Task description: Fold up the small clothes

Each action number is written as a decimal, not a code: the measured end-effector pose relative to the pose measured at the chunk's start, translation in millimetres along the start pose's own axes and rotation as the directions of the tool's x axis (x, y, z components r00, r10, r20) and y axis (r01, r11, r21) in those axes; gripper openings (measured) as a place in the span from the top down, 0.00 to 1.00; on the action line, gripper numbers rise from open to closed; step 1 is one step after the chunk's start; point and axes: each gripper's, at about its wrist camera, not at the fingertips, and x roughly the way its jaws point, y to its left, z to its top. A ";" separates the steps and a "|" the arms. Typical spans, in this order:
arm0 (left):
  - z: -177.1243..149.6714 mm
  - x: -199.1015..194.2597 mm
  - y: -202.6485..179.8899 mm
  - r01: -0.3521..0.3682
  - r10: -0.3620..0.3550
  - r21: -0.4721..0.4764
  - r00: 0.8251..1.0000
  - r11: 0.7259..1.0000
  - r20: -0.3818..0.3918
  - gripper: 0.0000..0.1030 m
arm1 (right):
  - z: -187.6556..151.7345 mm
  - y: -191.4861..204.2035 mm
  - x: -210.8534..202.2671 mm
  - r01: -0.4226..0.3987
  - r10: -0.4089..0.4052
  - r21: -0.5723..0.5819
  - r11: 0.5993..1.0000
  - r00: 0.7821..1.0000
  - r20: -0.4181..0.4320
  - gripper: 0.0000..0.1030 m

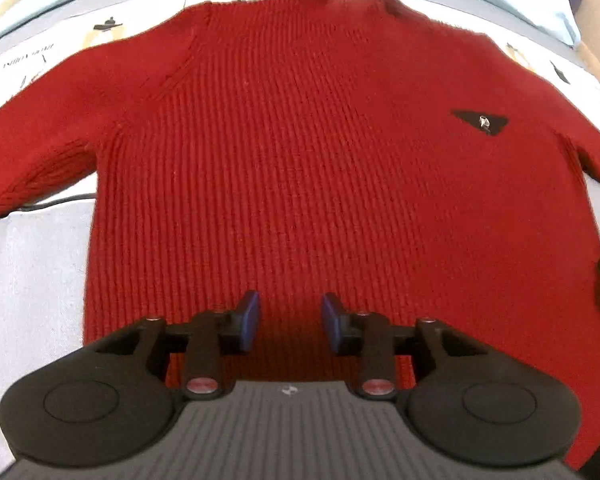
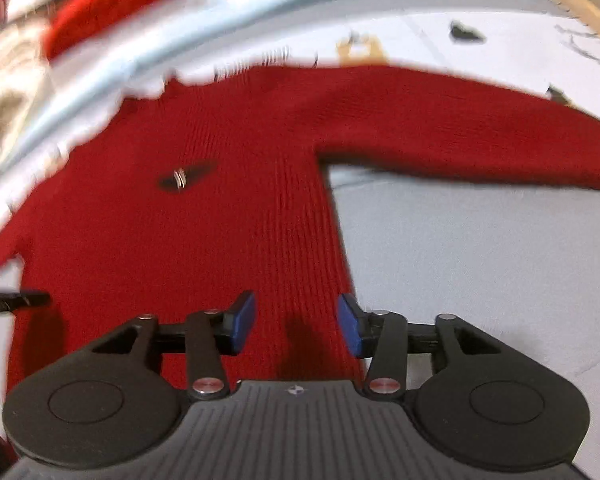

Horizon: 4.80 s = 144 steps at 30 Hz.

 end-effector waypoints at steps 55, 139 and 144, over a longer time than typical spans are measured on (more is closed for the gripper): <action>52.5 -50.4 81.8 0.026 0.012 -0.238 0.988 0.971 0.153 0.50 | 74.2 186.7 7.9 -0.333 0.480 -0.367 0.869 0.747 0.460 0.78; 61.4 -31.3 198.1 0.022 0.156 -0.610 0.959 0.792 0.237 0.77 | 78.3 93.2 47.3 -0.075 -0.030 0.376 0.924 0.964 0.266 0.53; 43.6 -49.3 254.3 -0.064 0.285 -0.698 0.937 0.713 0.204 0.71 | 77.6 123.1 28.5 -0.072 -0.014 0.263 0.962 0.950 0.312 0.52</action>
